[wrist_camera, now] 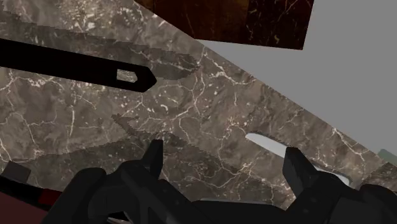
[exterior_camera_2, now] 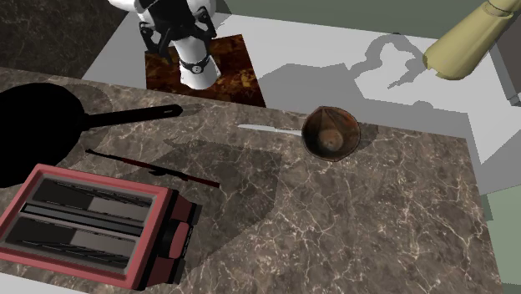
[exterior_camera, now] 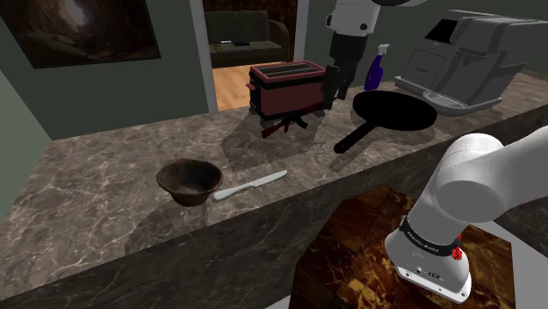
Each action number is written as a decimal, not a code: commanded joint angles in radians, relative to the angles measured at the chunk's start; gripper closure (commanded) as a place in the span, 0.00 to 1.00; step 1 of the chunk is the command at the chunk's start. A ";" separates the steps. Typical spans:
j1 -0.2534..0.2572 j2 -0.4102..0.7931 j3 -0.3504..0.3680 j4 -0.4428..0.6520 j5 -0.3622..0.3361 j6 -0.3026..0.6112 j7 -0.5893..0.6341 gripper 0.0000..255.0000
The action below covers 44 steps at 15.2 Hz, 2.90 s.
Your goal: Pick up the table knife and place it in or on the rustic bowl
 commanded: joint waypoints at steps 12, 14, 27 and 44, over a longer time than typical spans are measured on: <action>0.159 0.378 0.043 0.077 -0.030 0.246 -0.347 0.00; 0.184 0.442 0.057 0.096 -0.038 0.282 -0.404 0.00; 0.292 0.741 0.149 0.158 -0.112 0.477 -0.649 0.00; 0.291 0.773 0.148 0.121 -0.121 0.546 -0.644 1.00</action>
